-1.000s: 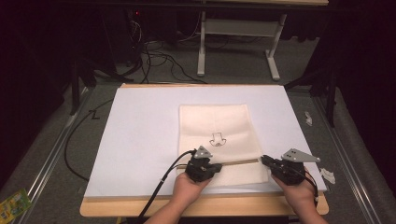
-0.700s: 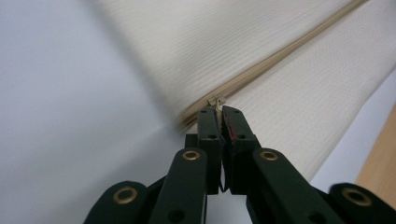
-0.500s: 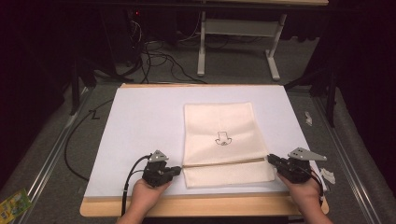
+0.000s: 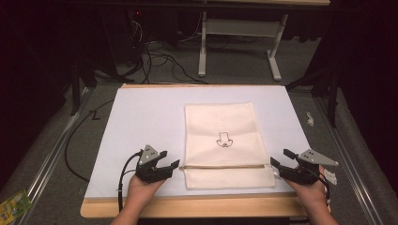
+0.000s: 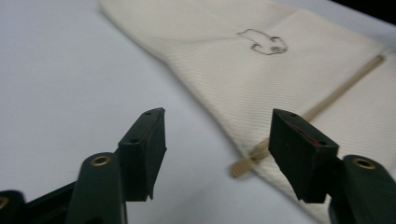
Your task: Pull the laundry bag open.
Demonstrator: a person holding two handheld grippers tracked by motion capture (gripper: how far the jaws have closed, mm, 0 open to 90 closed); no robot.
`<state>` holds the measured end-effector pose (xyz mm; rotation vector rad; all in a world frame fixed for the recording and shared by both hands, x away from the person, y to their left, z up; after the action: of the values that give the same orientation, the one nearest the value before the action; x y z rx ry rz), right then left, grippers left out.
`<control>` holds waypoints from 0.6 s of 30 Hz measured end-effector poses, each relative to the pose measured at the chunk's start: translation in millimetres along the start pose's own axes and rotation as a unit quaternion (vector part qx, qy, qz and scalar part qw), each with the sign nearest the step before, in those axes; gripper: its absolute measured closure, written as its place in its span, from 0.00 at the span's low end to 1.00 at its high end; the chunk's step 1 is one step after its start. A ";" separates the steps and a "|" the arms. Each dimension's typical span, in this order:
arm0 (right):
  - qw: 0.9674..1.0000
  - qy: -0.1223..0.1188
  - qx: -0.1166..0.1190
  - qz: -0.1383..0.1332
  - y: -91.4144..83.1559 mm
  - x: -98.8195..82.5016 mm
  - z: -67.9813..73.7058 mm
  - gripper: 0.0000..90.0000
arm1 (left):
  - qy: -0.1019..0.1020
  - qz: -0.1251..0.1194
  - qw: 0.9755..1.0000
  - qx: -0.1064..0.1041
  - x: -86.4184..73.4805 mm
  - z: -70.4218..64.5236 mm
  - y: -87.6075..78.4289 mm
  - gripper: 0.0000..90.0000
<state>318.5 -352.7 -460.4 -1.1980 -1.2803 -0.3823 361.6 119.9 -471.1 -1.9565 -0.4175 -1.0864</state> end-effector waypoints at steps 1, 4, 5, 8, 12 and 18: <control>1.000 -0.001 -0.007 -0.002 -1.5 -0.2 -2.7 0.32 | 0.018 0.005 1.000 0.023 -0.8 3.6 0.3 0.37; 1.000 0.000 -0.030 -0.002 -5.3 -1.9 -10.9 0.26 | 0.029 0.012 0.997 0.069 -0.7 16.6 -1.2 0.27; 0.999 -0.001 -0.036 -0.001 -6.8 -2.7 -14.0 0.24 | 0.024 0.004 0.997 0.077 0.9 20.6 -3.6 0.25; 0.999 0.000 -0.052 -0.003 -12.7 -5.3 -21.9 0.23 | 0.001 -0.030 0.996 0.080 7.7 29.8 -14.6 0.20; 0.997 0.018 -0.071 -0.008 -21.4 -11.3 -33.2 0.22 | -0.022 -0.045 0.996 0.078 9.6 38.4 -22.4 0.19; 0.997 0.025 -0.069 -0.005 -19.3 -15.2 -34.7 0.20 | -0.015 -0.026 0.997 0.071 6.8 36.0 -15.0 0.19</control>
<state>316.5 -395.1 -458.9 -1.2914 -1.2322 -0.5114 375.4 156.9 -467.7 -1.8469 -0.5498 -1.0320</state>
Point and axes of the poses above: each handheld gripper's, and its own axes: y roughly forward along the jaws, x roughly out of its top, z roughly to its left, the point moved 2 cm from there along y, roughly forward along the jaws, and after that the axes turned 14 degrees about -y, right-handed, at the moved point
